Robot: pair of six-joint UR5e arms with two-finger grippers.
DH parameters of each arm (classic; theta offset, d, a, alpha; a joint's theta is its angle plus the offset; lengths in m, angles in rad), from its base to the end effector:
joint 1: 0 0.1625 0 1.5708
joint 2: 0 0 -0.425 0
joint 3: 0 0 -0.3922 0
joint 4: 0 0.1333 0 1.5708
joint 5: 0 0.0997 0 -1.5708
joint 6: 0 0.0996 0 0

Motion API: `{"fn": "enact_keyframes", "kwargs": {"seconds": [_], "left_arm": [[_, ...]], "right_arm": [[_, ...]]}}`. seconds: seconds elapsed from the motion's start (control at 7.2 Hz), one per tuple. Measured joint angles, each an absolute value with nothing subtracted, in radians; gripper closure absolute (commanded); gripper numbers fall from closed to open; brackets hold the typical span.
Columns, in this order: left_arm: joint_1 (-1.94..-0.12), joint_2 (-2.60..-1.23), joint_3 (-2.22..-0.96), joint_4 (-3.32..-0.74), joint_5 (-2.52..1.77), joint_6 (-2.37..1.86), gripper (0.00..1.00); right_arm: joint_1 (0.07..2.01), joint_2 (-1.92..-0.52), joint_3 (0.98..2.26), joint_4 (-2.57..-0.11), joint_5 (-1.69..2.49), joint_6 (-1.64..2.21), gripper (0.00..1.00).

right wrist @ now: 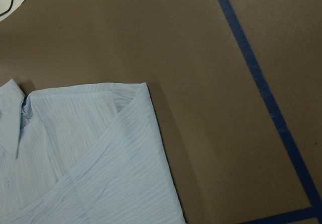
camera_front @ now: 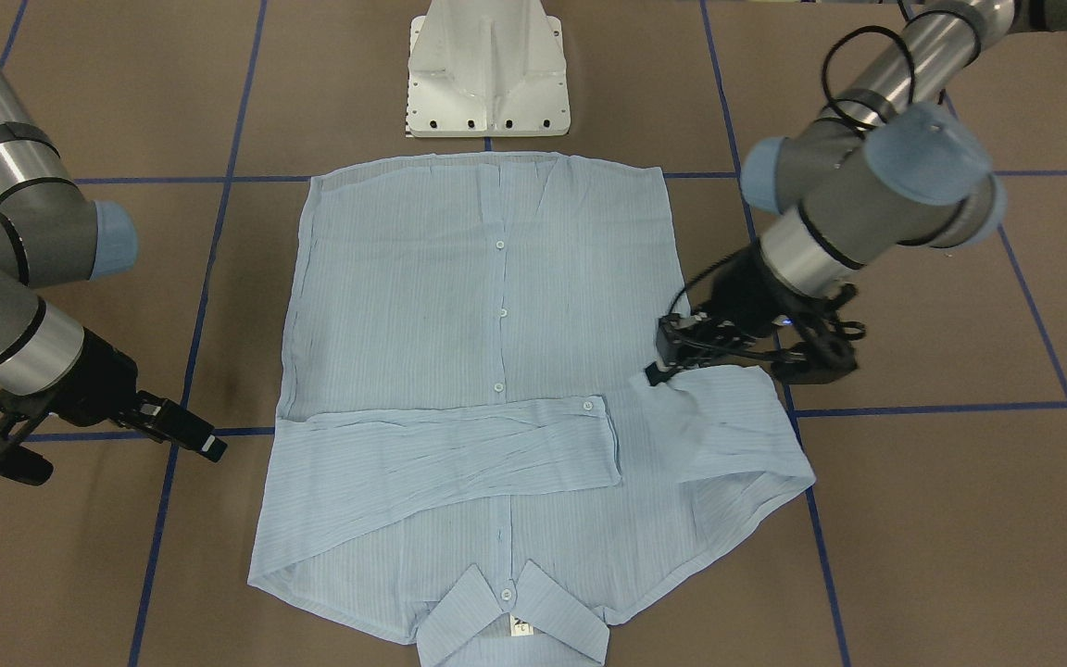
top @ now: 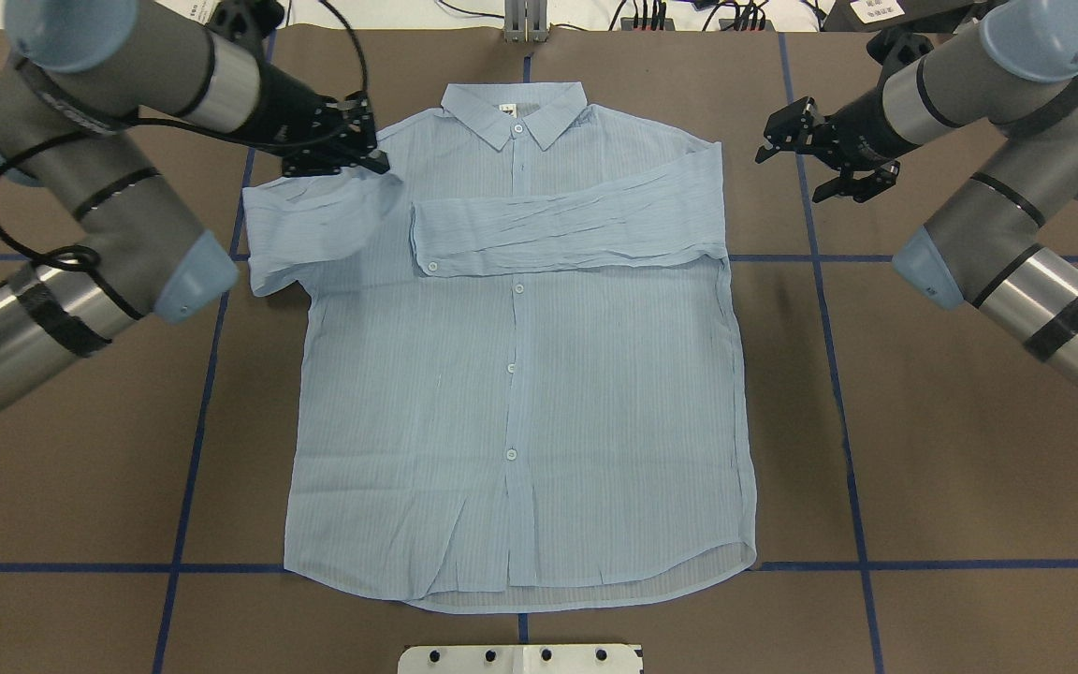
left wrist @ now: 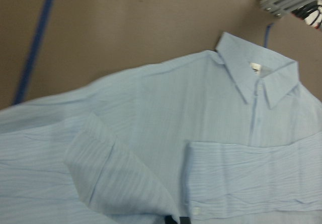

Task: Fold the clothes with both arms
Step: 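Lift the cuff with the left gripper and fold it across the chest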

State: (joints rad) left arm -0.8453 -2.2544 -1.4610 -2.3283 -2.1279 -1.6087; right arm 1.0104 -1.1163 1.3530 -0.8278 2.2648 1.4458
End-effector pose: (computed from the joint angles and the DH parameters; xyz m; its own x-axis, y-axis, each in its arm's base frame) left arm 0.4065 -0.5799 0.2023 0.1461 -0.2132 -0.9660 0.3000 0.9401 -0.1621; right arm -0.3062 -0.6189 0.4123 0.3399 0.3613 0.8683 -0.3290 0.9106 -0.2501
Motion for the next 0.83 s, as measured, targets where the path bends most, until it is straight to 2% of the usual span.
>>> {"fn": "enact_keyframes", "kwargs": {"seconds": [0.42,0.56,0.69,0.83], "left_arm": [[-0.701,-2.467,-1.368,-2.330,-1.837,-1.835,1.00],[-0.654,-2.491,-1.353,-2.330,-1.761,-1.861,0.85],[-0.615,-2.500,-1.348,-2.330,-1.705,-1.871,0.23],[-0.586,-2.509,-1.346,-2.330,-1.667,-1.873,0.14]], "right_arm": [[1.018,-1.155,1.348,-0.808,2.268,1.417,0.00],[1.018,-1.161,1.348,-0.807,2.266,1.410,0.00],[1.018,-1.165,1.348,-0.807,2.265,1.408,0.00],[1.019,-1.167,1.346,-0.807,2.264,1.407,0.00]]}}
